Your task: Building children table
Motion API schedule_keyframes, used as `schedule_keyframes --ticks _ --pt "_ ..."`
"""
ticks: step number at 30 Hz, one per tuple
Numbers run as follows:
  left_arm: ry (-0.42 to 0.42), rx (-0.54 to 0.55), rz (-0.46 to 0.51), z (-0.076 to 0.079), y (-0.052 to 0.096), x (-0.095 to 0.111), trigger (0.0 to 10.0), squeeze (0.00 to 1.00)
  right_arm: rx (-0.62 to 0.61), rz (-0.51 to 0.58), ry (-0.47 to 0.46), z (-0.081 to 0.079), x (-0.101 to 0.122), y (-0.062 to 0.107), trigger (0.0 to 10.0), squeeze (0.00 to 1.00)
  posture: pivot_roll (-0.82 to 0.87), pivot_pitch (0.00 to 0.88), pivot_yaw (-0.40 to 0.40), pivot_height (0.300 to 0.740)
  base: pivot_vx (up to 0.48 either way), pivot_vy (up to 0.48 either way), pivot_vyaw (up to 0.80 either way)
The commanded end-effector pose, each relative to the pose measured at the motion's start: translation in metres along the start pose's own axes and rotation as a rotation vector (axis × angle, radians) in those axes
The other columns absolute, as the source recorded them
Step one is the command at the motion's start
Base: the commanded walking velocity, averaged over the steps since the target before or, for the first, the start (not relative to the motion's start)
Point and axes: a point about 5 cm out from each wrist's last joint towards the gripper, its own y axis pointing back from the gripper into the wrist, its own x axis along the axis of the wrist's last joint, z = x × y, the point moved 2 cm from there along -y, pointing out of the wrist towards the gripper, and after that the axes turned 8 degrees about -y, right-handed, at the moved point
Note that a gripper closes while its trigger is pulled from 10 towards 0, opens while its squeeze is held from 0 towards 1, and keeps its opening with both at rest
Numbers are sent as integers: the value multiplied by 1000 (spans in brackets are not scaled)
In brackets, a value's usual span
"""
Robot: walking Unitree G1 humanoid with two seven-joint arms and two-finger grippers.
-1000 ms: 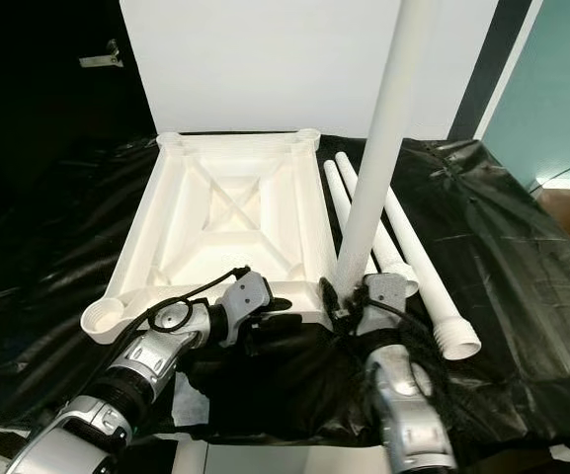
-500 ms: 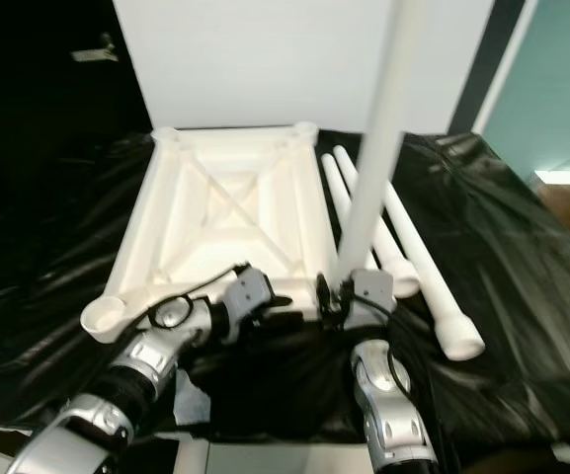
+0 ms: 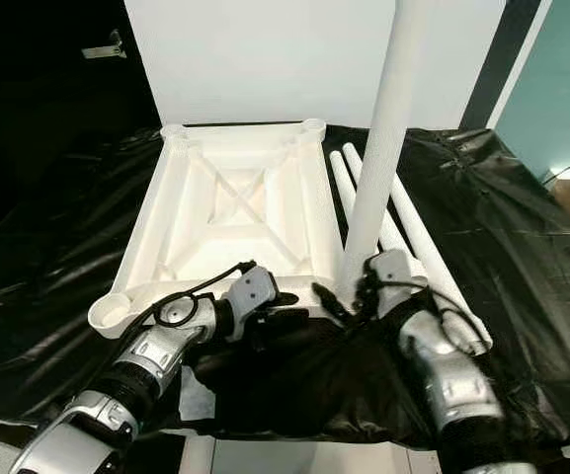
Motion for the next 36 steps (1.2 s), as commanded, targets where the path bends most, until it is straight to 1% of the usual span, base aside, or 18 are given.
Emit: schedule_keyframes --ticks 1,2,6,16,18,19,20,21,22,23,24,25,26,27,29,32,35,36 --pt "115 -144 -134 36 -2 -38 10000 0 72 -45 -20 -5 -8 1 6078 0 -26 0 -16 740 0 0 0" --pt "116 -142 -135 36 -1 -38 10000 0 102 -57 -16 -6 -10 4 0 0 -26 0 -16 740 0 0 0" --pt "116 -140 -139 36 1 -40 10000 0 148 -65 -12 -8 -13 7 0 0 -21 0 -15 740 0 0 0" --pt "115 -148 -146 38 3 -42 10000 0 156 -80 -17 -5 -17 5 0 0 -20 0 -10 740 0 0 0" --pt "112 -150 -147 37 3 -42 10000 0 116 -52 -63 -6 -17 1 0 0 -23 0 -11 740 0 0 0" --pt "112 -150 -147 37 3 -42 10000 0 116 -52 -63 -6 -17 1 0 0 -23 0 -11 740 0 0 0" --pt "111 -151 -148 37 3 -42 10000 0 56 -25 -77 -7 -18 -4 0 0 -23 0 -13 740 0 0 0" --pt "110 -151 -148 37 3 -42 10000 0 -65 -6 -96 -9 -23 -10 0 0 -22 0 -12 740 0 0 0" --pt "110 -151 -148 37 3 -42 10000 0 -65 -6 -96 -9 -23 -10 0 0 -22 0 -12 740 0 0 0" --pt "108 -152 -148 37 2 -42 10000 0 -230 22 -131 -11 -29 -13 0 0 -21 0 -13 740 0 0 0" --pt "108 -152 -148 37 2 -42 10000 0 -230 22 -131 -11 -29 -13 0 0 -21 0 -13 740 0 0 0" --pt "107 -153 -146 37 2 -41 10000 0 -362 42 -145 -20 -36 -12 0 0 -14 0 -13 740 0 0 0" --pt "106 -152 -146 37 2 -41 10000 0 -436 58 -162 -31 -41 -11 0 0 -15 0 -12 740 0 0 0" --pt "106 -152 -146 37 2 -41 10000 0 -436 58 -162 -31 -41 -11 0 0 -15 0 -12 740 0 0 0" --pt "106 -153 -147 37 3 -41 10000 0 -481 78 -166 -44 -44 -11 0 0 -13 0 -6 740 0 0 0" --pt "107 -160 -150 39 3 -42 10000 0 -531 76 -170 -43 -49 -10 0 0 -14 0 -1 740 0 0 0" --pt "107 -164 -151 39 4 -42 10000 0 -559 89 -167 -40 -47 -9 0 0 -16 0 4 740 0 0 0" --pt "105 -165 -153 39 4 -43 10000 0 -590 113 -163 -38 -43 -9 0 0 -17 0 8 740 0 0 0"
